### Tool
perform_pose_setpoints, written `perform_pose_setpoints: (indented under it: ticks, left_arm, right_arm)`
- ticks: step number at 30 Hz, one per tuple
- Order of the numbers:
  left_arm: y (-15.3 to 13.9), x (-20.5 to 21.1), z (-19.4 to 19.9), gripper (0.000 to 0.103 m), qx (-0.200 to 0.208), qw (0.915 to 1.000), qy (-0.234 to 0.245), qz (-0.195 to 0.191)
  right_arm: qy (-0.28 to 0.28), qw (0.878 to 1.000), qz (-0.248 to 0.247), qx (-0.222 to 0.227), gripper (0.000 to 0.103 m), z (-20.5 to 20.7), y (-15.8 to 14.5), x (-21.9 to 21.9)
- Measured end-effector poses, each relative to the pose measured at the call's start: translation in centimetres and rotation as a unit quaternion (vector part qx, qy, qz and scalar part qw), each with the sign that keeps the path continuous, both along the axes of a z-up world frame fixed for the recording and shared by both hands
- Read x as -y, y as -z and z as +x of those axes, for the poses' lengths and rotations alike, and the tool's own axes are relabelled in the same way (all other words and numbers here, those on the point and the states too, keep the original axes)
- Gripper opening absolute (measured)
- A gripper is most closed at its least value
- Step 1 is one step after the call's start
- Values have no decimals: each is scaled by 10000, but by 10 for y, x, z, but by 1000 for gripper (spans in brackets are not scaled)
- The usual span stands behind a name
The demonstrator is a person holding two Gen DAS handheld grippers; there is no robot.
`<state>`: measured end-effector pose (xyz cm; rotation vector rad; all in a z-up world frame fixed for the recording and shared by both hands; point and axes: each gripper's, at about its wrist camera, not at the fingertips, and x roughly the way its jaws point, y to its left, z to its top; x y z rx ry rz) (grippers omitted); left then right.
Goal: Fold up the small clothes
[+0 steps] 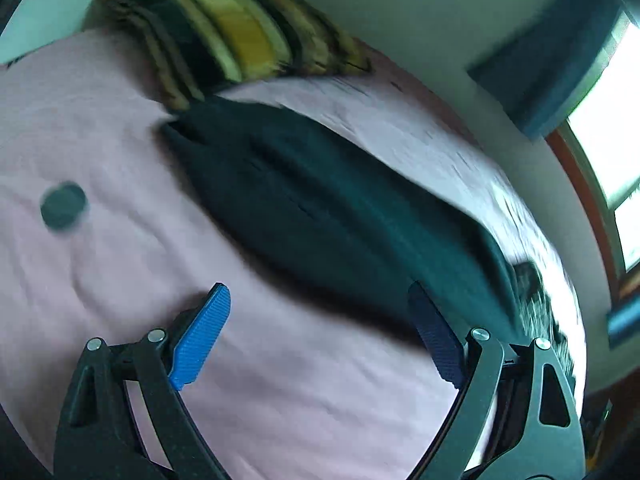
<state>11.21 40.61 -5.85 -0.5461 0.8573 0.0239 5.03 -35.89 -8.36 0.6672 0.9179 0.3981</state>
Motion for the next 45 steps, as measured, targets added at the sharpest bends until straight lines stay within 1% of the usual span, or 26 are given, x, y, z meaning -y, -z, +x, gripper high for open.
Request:
perform_pose_setpoints:
  ticks: [1, 4, 7, 10, 11, 13, 14, 15, 17, 19, 21, 22, 23, 24, 27, 30, 31, 32, 33, 34, 35, 38, 39, 42, 43, 45]
  left_arm:
    - [6, -20, 11, 90, 1, 9996, -94, -273]
    - [11, -48, 29, 90, 171, 9962, -204, -824]
    - [12, -57, 47, 89, 219, 9956, -177, -897]
    - [17, -61, 61, 83, 170, 9961, -202, -836]
    - [17, -62, 64, 80, 188, 9962, -243, -819]
    - [20, -70, 64, 65, 172, 9951, -388, -890]
    - [22, -73, 64, 55, 166, 9943, -466, -940]
    - [24, -75, 64, 50, 146, 9942, -511, -937]
    - [25, -77, 62, 28, 51, 9953, -617, -744]
    - [20, -75, 58, 20, -1, 9962, -708, -515]
    - [9, -68, 54, 16, 52, 9969, -759, -202]
    - [-5, -56, 53, 15, 138, 9970, -746, 176]
    - [-17, -45, 53, 14, 201, 9962, -716, 456]
    - [-27, -37, 52, 12, 260, 9954, -668, 634]
    - [-68, 14, 52, 10, 549, 9914, -258, 1159]
    - [-112, 86, 46, 8, 922, 9809, 331, 1681]
    - [-127, 115, 41, 5, 1101, 9767, 588, 1747]
    - [-136, 138, 36, 5, 1214, 9738, 787, 1757]
    - [-150, 175, 29, 5, 1376, 9686, 1102, 1755]
    - [-156, 197, 25, 5, 1461, 9651, 1294, 1748]
    - [-163, 231, 21, 5, 1555, 9596, 1586, 1728]
    - [-170, 323, 7, 5, 1730, 9411, 2407, 1625]
    - [-167, 361, -1, 5, 1744, 9325, 2738, 1582]
    - [-151, 431, -22, 5, 1766, 9161, 3274, 1497]
    - [-140, 456, -31, 5, 1700, 9104, 3493, 1423]
    - [-124, 475, -37, 6, 1596, 9083, 3642, 1295]
  right_arm:
    - [-6, 10000, -14, 10, 67, -1, 0, -1]
    - [-1, 9999, -104, 51, 70, 0, 0, -4]
    - [10, 9999, -128, 78, 73, -1, -1, -5]
    - [30, 9998, -170, 104, 74, -1, 0, -5]
    - [32, 9998, -178, 107, 75, -1, 0, -5]
    - [48, 9997, -196, 111, 75, 0, 0, -6]
    - [54, 9997, -196, 117, 76, 0, 0, -6]
    - [57, 9997, -194, 119, 76, 0, 0, -6]
    - [64, 9997, -204, 124, 76, 0, 0, -6]
    - [71, 9996, -221, 136, 76, 1, 1, -8]
    - [70, 9996, -222, 143, 76, 1, 0, -7]
    - [70, 9997, -210, 144, 76, 0, 0, -6]
    - [75, 9997, -203, 147, 76, 0, 0, -6]
    - [75, 9996, -212, 150, 76, 0, 0, -6]
    - [75, 9995, -257, 173, 76, -1, -1, -7]
    - [78, 9995, -247, 204, 76, -2, -1, -6]
    - [76, 9995, -236, 214, 76, -2, -1, -6]
    - [75, 9995, -222, 225, 76, -2, -1, -5]
    - [75, 9995, -210, 235, 76, -3, -1, -5]
    - [75, 9995, -195, 240, 76, -3, -1, -4]
    - [72, 9995, -174, 251, 76, -3, -1, -4]
    - [50, 9995, -101, 294, 76, -4, 1, 0]
    - [38, 9995, -61, 313, 76, -5, 1, 1]
    - [7, 9993, 65, 363, 76, -7, 2, 6]
    - [-8, 9992, 96, 376, 76, -8, 1, 7]
    - [-37, 9992, 95, 389, 76, -9, 1, 7]
